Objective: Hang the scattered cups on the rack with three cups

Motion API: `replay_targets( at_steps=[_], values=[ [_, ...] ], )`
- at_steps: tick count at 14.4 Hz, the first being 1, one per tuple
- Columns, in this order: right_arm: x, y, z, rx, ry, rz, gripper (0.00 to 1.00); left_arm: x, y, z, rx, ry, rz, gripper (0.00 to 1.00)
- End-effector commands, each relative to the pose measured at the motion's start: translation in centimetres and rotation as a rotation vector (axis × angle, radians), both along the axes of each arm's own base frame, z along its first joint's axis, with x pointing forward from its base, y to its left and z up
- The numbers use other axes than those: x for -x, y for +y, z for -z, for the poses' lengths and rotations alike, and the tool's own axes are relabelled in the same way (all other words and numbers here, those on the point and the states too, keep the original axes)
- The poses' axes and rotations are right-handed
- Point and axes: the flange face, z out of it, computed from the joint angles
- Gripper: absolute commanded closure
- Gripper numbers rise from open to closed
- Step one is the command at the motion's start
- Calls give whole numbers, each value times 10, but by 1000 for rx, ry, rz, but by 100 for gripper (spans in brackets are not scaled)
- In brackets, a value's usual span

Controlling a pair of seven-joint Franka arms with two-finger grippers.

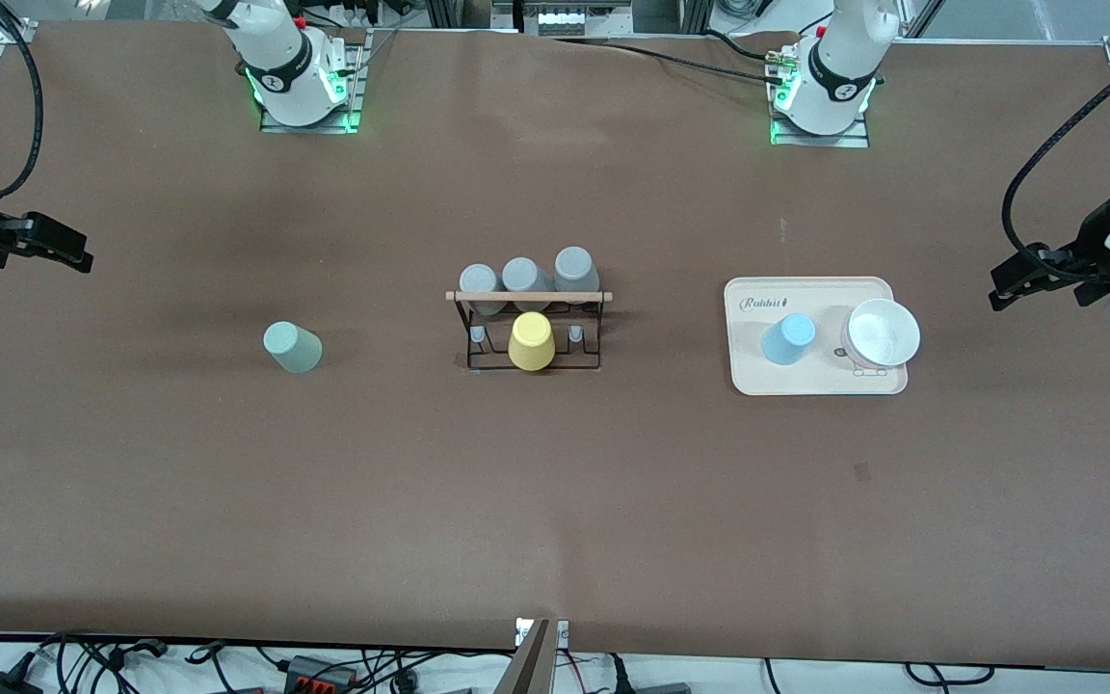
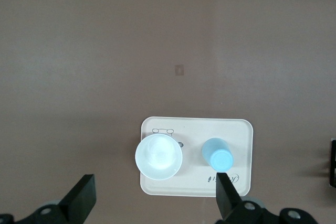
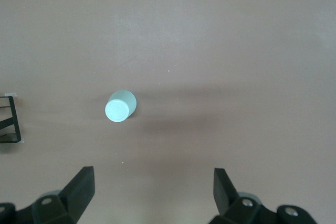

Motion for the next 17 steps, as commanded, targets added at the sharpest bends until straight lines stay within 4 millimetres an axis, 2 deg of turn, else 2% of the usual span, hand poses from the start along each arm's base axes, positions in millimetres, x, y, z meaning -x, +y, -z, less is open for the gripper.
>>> replay_targets(
  at_steps=[1,10,17],
  values=[
    [2,-4,-4,-24,-3,33,0,8,-1,-3,4,16,15,0],
    [4,-3,-8,-17,-5,39,0,5,-1,-2,-2,10,15,0],
    [17,-3,-5,-18,29,42,0,2,-5,7,16,29,12,0]
  ],
)
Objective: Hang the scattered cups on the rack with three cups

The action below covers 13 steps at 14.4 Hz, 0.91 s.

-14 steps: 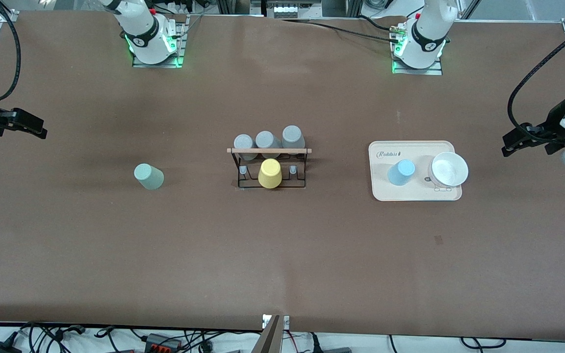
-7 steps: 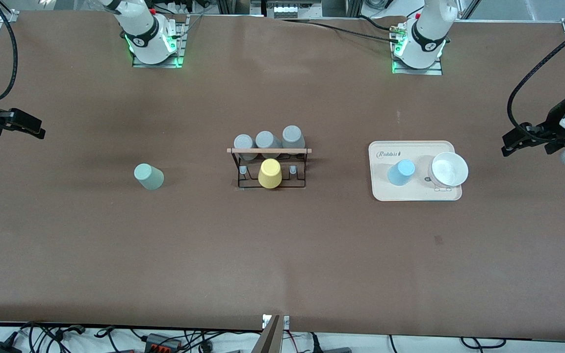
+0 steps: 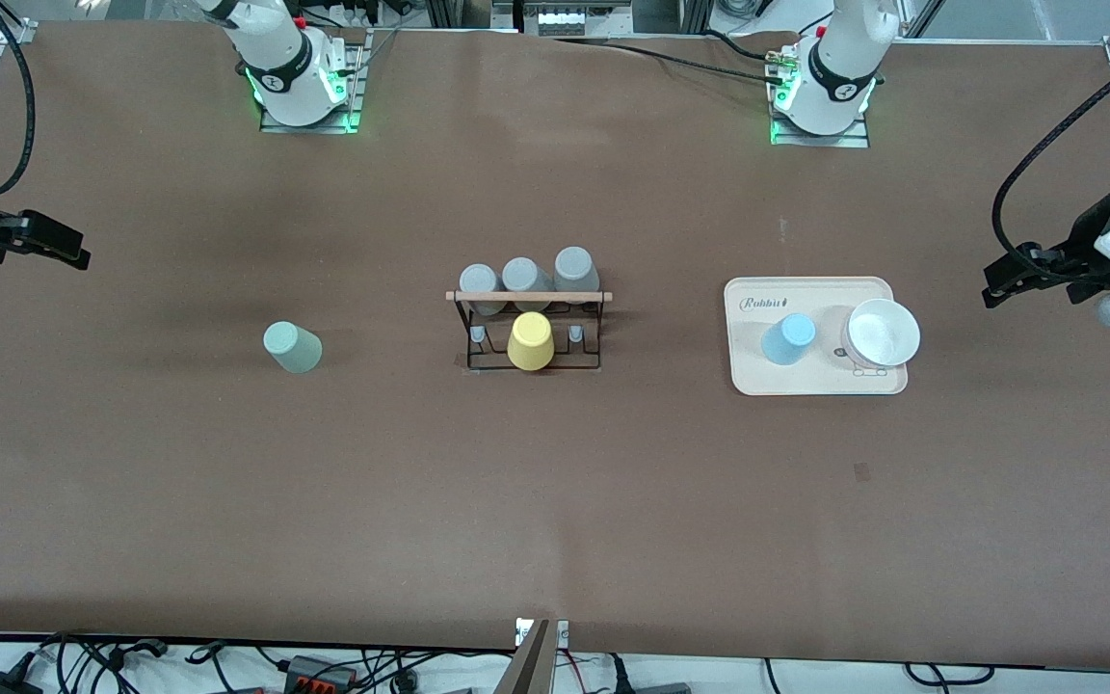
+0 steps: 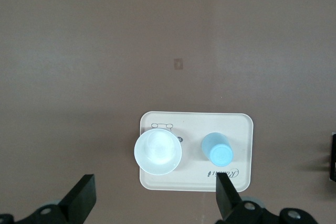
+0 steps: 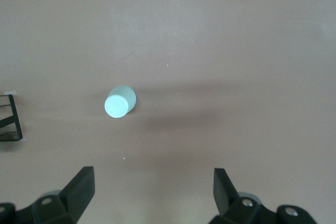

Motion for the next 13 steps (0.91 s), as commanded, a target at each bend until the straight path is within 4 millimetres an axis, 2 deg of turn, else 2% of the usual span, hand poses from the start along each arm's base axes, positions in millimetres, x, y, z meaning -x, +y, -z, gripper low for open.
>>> replay_targets(
  at_steps=[1,2,3,6,8,9,12,13],
  values=[
    [16,1,-3,-12,13,17,0,-2,-10,11,15,26,22,0],
    [20,-2,1,-13,24,22,0,-8,-18,27,15,54,34,0],
    [21,-6,6,-19,36,31,0,-11,-39,40,13,77,66,0],
    [29,-11,21,-23,106,42,0,-16,-85,75,5,145,145,0],
    [33,-22,35,-29,141,64,0,-18,-118,98,-6,189,195,0],
    [36,-23,43,-31,166,68,0,-22,-127,121,-9,224,211,0],
    [36,-23,50,-37,199,69,0,-22,-129,188,-21,342,206,0],
    [37,-23,50,-37,201,69,0,-20,-129,201,-22,359,205,0]
  ],
)
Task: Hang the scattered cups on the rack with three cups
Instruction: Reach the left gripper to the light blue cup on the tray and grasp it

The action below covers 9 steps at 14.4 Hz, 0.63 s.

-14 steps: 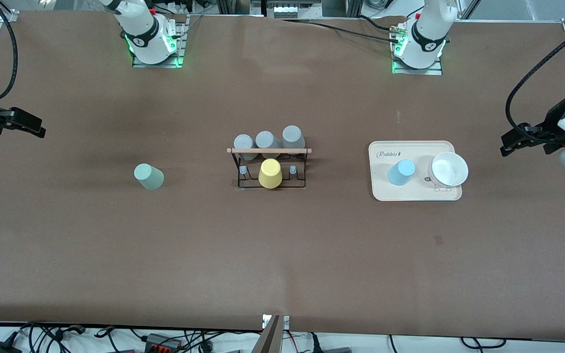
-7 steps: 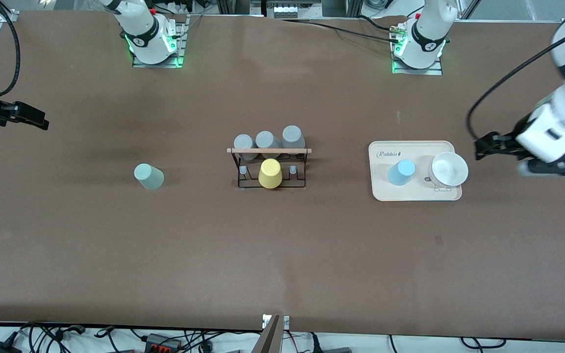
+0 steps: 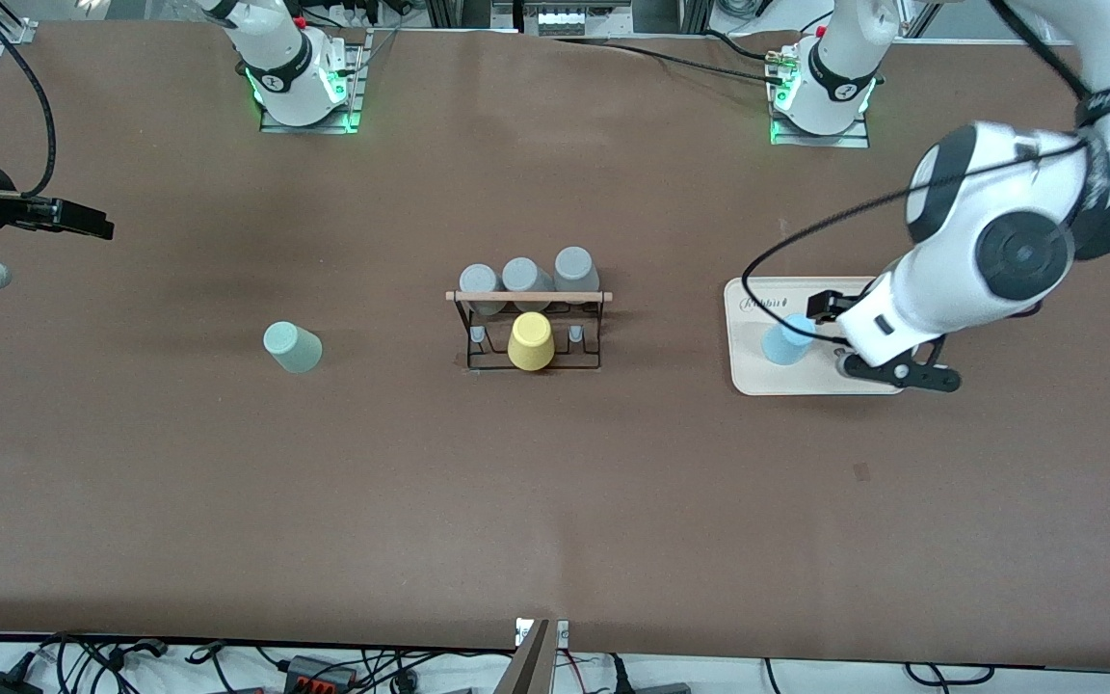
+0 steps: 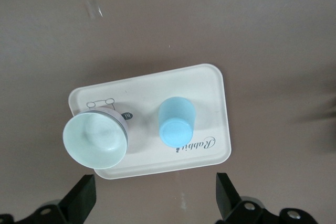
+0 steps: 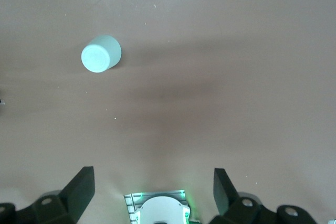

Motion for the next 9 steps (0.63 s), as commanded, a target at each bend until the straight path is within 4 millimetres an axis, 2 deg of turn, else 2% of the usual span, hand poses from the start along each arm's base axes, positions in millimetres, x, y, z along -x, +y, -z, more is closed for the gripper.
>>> replay_targets(
  at_steps=[1,3,6,9],
  values=[
    [5,1,0,-18,12,15,0,-1,3,34,4,49,-5,0],
    [4,0,2,-18,15,15,0,2,2,51,13,29,-7,0],
    [4,0,6,-19,27,15,0,18,2,85,88,39,-65,0],
    [5,0,8,-20,42,17,0,24,9,102,88,37,-68,0]
  ],
)
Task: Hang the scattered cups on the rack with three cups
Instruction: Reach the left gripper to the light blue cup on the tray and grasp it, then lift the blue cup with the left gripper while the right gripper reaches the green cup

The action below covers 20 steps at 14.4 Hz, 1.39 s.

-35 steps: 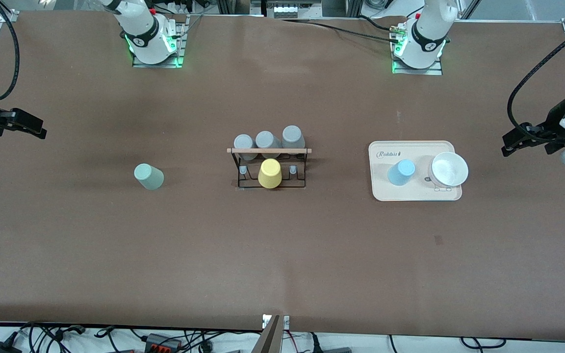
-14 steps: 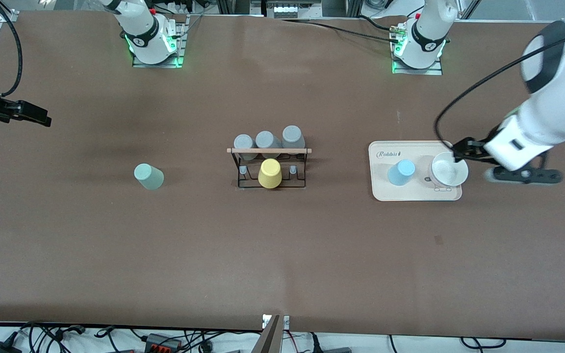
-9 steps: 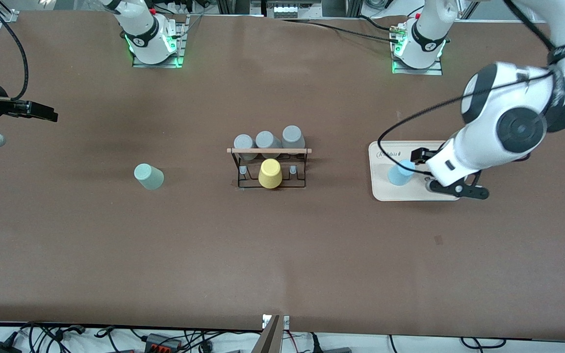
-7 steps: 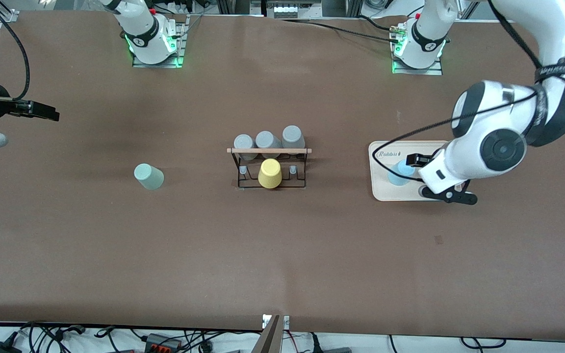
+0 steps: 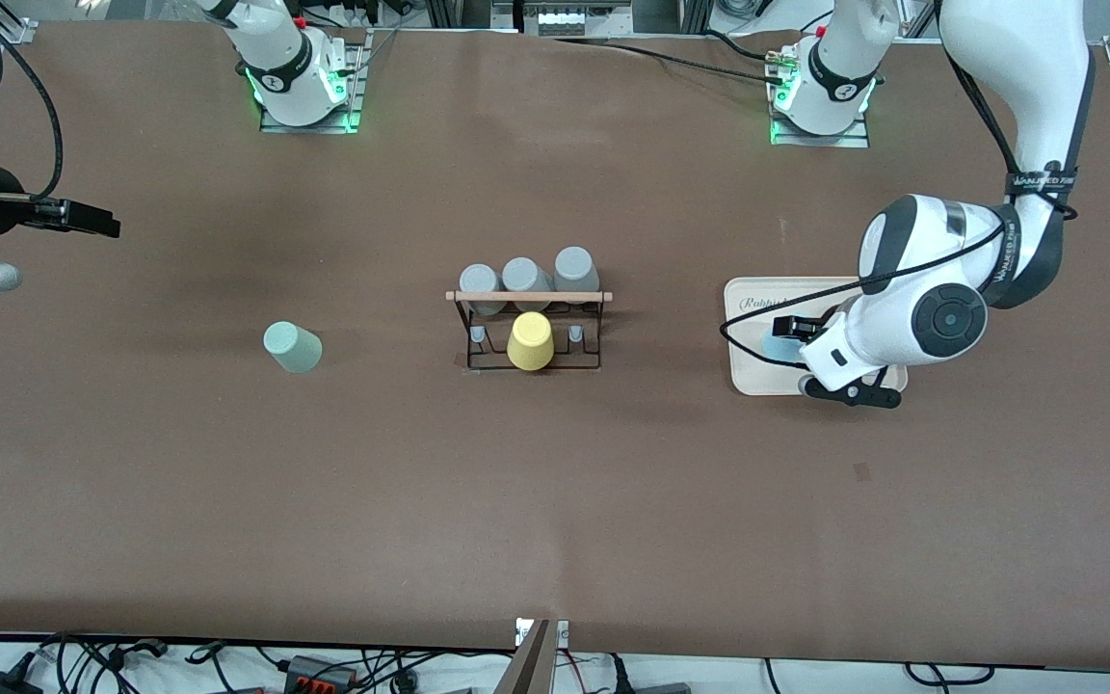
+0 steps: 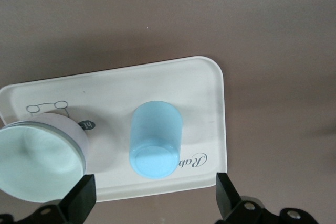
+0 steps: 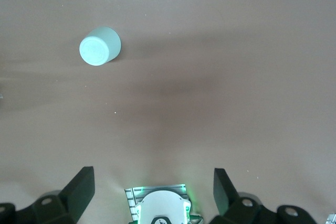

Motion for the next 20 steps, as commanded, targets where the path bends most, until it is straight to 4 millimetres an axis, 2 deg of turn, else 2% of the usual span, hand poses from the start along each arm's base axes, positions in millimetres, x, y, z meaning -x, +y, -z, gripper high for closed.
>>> replay_targets(
  at_steps=[1,3,4,7,10,13,16,17,18,20],
  values=[
    [4,1,1,-16,15,15,0,15,9,10,14,-1,-9,0],
    [3,0,5,-18,22,17,0,28,12,36,9,-6,-11,0],
    [2,-1,7,-18,24,18,0,31,13,42,10,-14,-10,0],
    [4,1,13,-18,39,12,0,32,16,46,11,-26,-15,0],
    [9,8,25,-20,63,1,0,40,16,62,14,-35,-20,0],
    [25,14,29,-17,16,-9,0,45,18,79,9,-23,-23,0],
    [57,17,38,-8,-124,-14,0,45,14,80,10,-24,-22,0],
    [63,17,41,-6,-149,-14,0,45,13,83,9,-20,-21,7],
    [63,17,42,-6,-160,-15,0,44,13,83,9,-19,-24,10],
    [58,31,42,-6,-181,-45,0,44,13,84,9,-18,-24,15]
  ],
)
